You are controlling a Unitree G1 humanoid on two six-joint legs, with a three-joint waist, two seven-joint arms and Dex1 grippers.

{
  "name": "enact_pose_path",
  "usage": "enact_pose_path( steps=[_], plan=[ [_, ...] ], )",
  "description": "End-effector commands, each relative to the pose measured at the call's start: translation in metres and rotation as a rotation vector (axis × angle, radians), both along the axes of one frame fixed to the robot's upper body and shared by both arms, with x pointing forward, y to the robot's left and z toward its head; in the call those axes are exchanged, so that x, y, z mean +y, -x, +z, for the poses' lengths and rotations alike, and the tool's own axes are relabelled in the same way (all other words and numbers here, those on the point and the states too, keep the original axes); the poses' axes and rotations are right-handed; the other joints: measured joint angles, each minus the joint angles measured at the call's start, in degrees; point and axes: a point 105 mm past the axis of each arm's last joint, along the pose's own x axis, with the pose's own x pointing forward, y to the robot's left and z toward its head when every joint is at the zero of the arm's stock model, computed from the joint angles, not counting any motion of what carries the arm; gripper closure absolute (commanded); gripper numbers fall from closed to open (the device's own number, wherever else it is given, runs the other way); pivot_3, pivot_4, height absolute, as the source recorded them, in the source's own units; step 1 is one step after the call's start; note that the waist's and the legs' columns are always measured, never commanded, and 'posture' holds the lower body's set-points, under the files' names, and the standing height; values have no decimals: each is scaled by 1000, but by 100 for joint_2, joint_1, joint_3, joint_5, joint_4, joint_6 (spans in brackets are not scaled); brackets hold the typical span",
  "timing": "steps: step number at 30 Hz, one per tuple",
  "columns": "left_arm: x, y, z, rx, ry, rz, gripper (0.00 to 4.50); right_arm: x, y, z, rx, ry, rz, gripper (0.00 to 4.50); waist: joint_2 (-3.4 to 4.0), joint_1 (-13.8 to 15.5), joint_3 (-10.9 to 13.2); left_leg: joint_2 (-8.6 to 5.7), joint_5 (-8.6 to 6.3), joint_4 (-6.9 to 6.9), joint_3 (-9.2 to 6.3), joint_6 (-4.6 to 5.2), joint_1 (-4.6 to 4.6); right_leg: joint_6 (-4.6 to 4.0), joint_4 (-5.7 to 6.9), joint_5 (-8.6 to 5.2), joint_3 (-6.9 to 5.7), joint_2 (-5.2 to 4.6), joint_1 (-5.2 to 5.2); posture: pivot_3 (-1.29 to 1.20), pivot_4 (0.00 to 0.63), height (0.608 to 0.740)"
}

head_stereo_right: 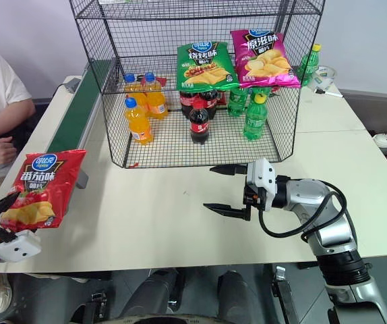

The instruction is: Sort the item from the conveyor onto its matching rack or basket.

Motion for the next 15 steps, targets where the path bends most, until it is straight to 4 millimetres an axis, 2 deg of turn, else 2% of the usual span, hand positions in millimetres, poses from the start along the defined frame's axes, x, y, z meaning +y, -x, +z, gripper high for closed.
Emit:
enact_pose_path(
  steps=[1, 6, 7, 9, 15],
  plan=[
    [-2, -4, 10, -42, 4, -9, 258, -2, -3, 11, -54, -13, -7, 0, 0, 0, 0, 0, 0, 0, 0, 0, 0, 0, 0, 0, 0, 0, 1, 0, 150, 740],
    [-4, -6, 8, -37, 17, -16, 258, -3, -4, 12, -63, -11, -13, 0, -1, 3, -1, 0, 0, 1, 1, 0, 4, 0, 2, 0, 0, 0, 3, 0, 150, 740],
    [-4, -6, 8, -37, 18, -17, 638, -3, -4, 12, -64, -10, -13, 0, -1, 3, -1, 0, 0, 1, 1, 0, 4, 0, 3, 0, 0, 0, 3, 0, 150, 740],
    [-4, -6, 8, -35, 27, -21, 1063, -3, -4, 12, -66, -11, -15, 0, -1, 3, -1, 0, 0, 2, 1, 0, 4, 0, 4, 0, 0, 0, 3, 0, 150, 740],
    [-8, -6, 13, -59, 39, -29, 4144, -5, -6, 12, -73, -8, -23, 0, -1, 2, -1, 0, 0, 3, 1, 0, 5, 0, 4, 0, 0, 0, 4, 0, 150, 740]
  ],
)
